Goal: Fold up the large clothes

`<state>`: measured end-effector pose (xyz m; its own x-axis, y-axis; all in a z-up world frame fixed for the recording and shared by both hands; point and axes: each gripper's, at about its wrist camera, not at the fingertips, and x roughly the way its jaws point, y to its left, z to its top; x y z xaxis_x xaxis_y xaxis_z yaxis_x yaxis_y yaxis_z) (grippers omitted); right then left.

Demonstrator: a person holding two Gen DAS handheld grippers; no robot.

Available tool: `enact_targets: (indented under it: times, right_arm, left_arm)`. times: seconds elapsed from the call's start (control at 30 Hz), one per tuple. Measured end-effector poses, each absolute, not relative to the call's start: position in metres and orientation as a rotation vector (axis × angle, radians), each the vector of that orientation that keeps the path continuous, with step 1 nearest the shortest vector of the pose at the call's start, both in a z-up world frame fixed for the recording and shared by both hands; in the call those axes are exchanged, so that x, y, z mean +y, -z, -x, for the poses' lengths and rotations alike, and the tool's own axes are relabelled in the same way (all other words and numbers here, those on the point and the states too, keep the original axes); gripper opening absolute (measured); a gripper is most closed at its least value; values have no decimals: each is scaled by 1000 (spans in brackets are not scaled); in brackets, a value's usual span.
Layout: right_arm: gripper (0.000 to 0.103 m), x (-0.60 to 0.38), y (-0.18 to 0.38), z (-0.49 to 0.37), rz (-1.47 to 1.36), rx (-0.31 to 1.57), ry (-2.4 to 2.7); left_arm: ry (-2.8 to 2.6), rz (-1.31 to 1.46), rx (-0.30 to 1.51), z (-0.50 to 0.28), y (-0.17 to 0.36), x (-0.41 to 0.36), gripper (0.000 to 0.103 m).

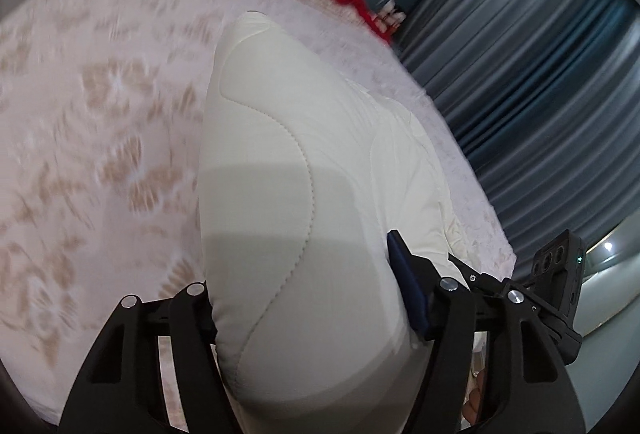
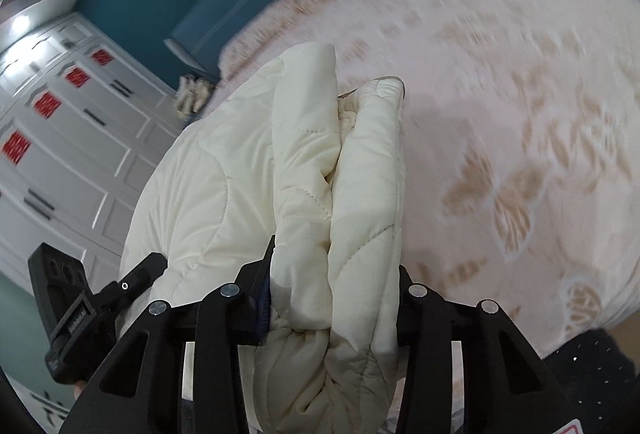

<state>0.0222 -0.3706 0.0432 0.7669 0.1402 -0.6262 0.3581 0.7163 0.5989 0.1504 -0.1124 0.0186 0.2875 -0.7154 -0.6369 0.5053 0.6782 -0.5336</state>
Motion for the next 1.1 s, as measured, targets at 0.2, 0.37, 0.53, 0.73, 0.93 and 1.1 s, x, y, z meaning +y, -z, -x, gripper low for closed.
enact_targets:
  times: [0.2, 0.37, 0.53, 0.73, 0.93, 1.1]
  right_arm:
    - [41, -333, -125, -37, -624, 549, 67]
    - [41, -300, -170, -57, -533, 438, -11]
    - [41, -274, -188, -96, -474, 397, -51]
    - [41, -254, -167, -151, -470, 435, -66]
    - [41, -244, -110, -189, -471, 544, -47]
    - [41, -241, -50, -212, -478, 673, -4]
  left_arm:
    - [866, 263, 793, -147, -83, -66, 63]
    - [882, 262, 606, -151, -137, -26, 63]
    - [880, 232, 450, -165, -167, 13, 63]
    - [865, 220, 427, -209, -160, 35, 63]
    - [833, 238, 513, -254, -108, 48, 63]
    - [808, 272, 637, -281, -47, 47, 63]
